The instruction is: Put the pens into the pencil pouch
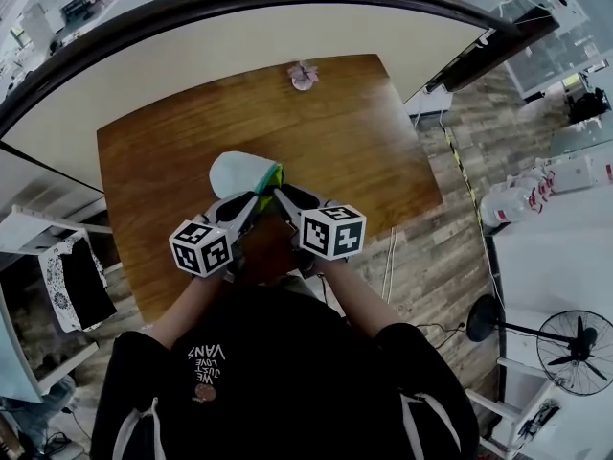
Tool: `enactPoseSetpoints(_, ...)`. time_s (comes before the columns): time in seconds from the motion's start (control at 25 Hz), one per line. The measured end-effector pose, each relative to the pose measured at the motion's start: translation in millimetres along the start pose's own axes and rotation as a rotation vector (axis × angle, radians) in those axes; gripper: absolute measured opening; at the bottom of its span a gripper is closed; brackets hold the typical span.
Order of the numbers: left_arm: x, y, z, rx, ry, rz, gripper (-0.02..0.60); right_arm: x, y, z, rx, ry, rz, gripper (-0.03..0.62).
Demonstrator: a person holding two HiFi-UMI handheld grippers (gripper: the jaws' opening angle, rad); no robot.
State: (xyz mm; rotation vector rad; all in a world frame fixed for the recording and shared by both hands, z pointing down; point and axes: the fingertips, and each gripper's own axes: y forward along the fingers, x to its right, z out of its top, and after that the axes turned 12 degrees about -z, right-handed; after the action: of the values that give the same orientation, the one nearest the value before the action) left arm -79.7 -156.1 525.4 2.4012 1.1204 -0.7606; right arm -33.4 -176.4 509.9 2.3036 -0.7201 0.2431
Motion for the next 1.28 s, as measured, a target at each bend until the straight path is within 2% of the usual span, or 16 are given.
enactPoseSetpoints(0.4,-8.5,20.9,-2.9,-0.041,0.015,-0.008,0.046,66.1,-29.3,-15.7,0.026,0.141,-0.148,0.048)
enactPoseSetpoints(0.88,-34.9,76.1,-27.8,-0.174,0.056,0.021,0.048,129.3,-69.4,-54.1,0.019,0.258,-0.285,0.048)
enactPoseSetpoints(1.28,-64.3,94.9,-36.7,-0.212,0.084,0.060,0.048,138.4,-81.0,-64.3,0.013,0.279,-0.334,0.048)
